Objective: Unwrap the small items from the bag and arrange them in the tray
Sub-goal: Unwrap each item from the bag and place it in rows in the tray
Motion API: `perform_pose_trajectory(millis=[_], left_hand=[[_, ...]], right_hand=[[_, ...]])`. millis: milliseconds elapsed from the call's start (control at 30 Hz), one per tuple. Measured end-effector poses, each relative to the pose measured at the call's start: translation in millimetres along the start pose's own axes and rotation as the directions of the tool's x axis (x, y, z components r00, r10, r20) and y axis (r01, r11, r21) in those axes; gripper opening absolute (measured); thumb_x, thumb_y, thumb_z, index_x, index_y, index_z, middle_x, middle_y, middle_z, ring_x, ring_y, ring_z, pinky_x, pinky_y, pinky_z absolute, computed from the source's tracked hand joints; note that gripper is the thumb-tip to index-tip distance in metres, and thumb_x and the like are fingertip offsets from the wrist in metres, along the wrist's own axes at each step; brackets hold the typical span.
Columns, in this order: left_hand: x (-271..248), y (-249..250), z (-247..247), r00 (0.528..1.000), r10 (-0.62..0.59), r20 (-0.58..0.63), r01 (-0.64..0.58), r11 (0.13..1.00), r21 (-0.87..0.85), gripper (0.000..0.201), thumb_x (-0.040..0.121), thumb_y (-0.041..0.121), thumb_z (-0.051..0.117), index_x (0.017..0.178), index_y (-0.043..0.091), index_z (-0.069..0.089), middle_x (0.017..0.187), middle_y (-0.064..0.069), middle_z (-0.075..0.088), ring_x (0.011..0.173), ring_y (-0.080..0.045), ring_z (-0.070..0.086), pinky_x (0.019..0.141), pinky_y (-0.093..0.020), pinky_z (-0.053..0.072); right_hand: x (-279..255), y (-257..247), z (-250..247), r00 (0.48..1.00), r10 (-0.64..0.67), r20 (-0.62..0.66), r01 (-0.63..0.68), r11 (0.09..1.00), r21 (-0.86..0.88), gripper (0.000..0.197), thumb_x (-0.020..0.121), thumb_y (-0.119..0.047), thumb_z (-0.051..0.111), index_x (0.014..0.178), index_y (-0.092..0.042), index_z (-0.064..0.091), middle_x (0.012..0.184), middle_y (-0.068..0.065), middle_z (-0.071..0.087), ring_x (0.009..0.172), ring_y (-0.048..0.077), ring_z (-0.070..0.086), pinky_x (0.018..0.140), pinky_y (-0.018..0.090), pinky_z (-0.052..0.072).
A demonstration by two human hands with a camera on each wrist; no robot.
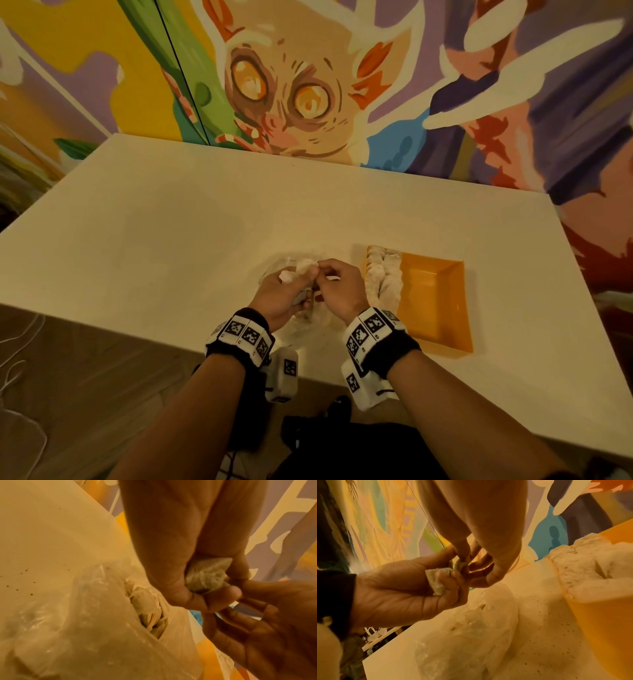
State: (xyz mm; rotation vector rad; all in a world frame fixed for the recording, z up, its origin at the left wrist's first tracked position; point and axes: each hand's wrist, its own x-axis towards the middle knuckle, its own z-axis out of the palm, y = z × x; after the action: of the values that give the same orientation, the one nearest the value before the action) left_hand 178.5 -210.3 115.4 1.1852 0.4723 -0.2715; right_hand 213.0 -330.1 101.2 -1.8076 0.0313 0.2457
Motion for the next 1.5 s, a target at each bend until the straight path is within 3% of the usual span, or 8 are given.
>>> perform_pose_trajectory(millis=[200, 333, 567, 867, 1000, 1200, 1333, 1500], left_hand=[[-1.1, 1.7, -7.4, 1.0, 0.024, 0.008, -0.023, 0.994, -0.109, 0.012, 0.091, 0.004, 0.062, 0.103, 0.004, 0.065, 0.082, -0.012, 0.064, 0.068, -0.021, 0.059, 0.058, -0.028, 0.054], [-0.8, 2.0, -10.4, 0.996, 0.02, -0.089, -0.018, 1.0, 0.021, 0.028, 0.086, -0.014, 0.054, 0.095, 0.01, 0.064, 0.083, -0.008, 0.065, 0.059, -0.019, 0.053, 0.054, -0.027, 0.04], [-1.1, 12.5, -12.6, 1.0, 0.015, -0.016, -0.016, 0.997, -0.07, 0.028, 0.082, 0.009, 0.074, 0.109, 0.014, 0.066, 0.077, -0.009, 0.053, 0.065, -0.021, 0.046, 0.055, -0.03, 0.041], [-2.0, 29.3, 16.7, 0.934, 0.356, -0.02, -0.313, 0.847, 0.429, 0.01, 0.089, 0.011, 0.068, 0.092, 0.003, 0.072, 0.054, 0.018, 0.059, 0.047, 0.006, 0.052, 0.045, -0.005, 0.036], [-2.6, 27.7, 24.1, 0.915, 0.403, 0.011, -0.362, 0.808, 0.464, 0.013, 0.088, 0.01, 0.068, 0.095, 0.0, 0.073, 0.077, 0.006, 0.068, 0.054, 0.009, 0.057, 0.05, -0.005, 0.039], [-1.9, 22.2, 30.0, 0.925, 0.378, -0.03, -0.323, 0.828, 0.458, 0.012, 0.089, 0.018, 0.068, 0.092, 0.007, 0.075, 0.064, 0.016, 0.062, 0.05, 0.004, 0.052, 0.051, -0.013, 0.039], [0.6, 22.8, 35.4, 0.964, 0.266, -0.023, -0.231, 0.876, 0.424, 0.014, 0.09, 0.028, 0.068, 0.089, 0.015, 0.074, 0.063, 0.007, 0.053, 0.053, -0.015, 0.042, 0.046, -0.024, 0.036], [3.1, 17.0, 37.4, 0.988, 0.157, -0.004, -0.135, 0.861, 0.49, 0.014, 0.091, 0.028, 0.066, 0.09, 0.015, 0.069, 0.056, 0.005, 0.053, 0.047, -0.017, 0.039, 0.044, -0.023, 0.031]], right_hand=[[0.5, -14.4, -10.4, 0.999, 0.032, -0.038, -0.026, 0.988, 0.154, 0.008, 0.089, -0.027, 0.068, 0.082, -0.03, 0.069, 0.087, 0.001, 0.068, 0.075, 0.022, 0.069, 0.063, 0.037, 0.06], [2.1, -17.0, -20.6, 0.997, -0.031, -0.068, 0.041, 0.988, 0.147, 0.008, 0.088, -0.023, 0.068, 0.084, -0.03, 0.07, 0.085, -0.008, 0.067, 0.079, 0.011, 0.066, 0.069, 0.03, 0.059], [0.9, -9.7, -31.1, 0.99, -0.118, -0.076, 0.12, 0.992, 0.028, 0.004, 0.085, -0.023, 0.072, 0.086, -0.025, 0.074, 0.079, -0.013, 0.071, 0.076, -0.002, 0.066, 0.067, 0.01, 0.049], [-6.6, -1.3, -38.3, 0.983, -0.182, 0.014, 0.182, 0.983, -0.027, 0.011, 0.087, -0.027, 0.07, 0.088, -0.017, 0.072, 0.074, -0.006, 0.069, 0.07, 0.007, 0.065, 0.068, 0.021, 0.052], [-6.2, 4.8, -43.0, 0.984, -0.16, 0.081, 0.17, 0.975, -0.144, 0.031, 0.086, -0.03, 0.07, 0.067, -0.009, 0.06, 0.056, -0.003, 0.052, 0.052, 0.008, 0.045, 0.057, 0.026, 0.038], [-7.1, -6.3, -59.5, 0.985, -0.135, 0.111, 0.156, 0.963, -0.219, 0.027, 0.087, -0.03, 0.071, 0.07, -0.01, 0.064, 0.071, 0.001, 0.066, 0.066, 0.012, 0.061, 0.062, 0.021, 0.044], [-4.4, -7.6, -80.5, 0.986, -0.104, 0.129, 0.139, 0.942, -0.305, 0.033, 0.088, -0.025, 0.07, 0.059, -0.02, 0.055, 0.055, -0.015, 0.056, 0.056, -0.001, 0.052, 0.057, 0.009, 0.035], [7.1, 12.0, -129.5, 0.999, 0.015, 0.029, -0.001, 0.9, -0.436, 0.017, 0.084, -0.025, 0.074, 0.07, -0.021, 0.065, 0.074, -0.003, 0.067, 0.067, 0.012, 0.059, 0.069, 0.034, 0.054]])
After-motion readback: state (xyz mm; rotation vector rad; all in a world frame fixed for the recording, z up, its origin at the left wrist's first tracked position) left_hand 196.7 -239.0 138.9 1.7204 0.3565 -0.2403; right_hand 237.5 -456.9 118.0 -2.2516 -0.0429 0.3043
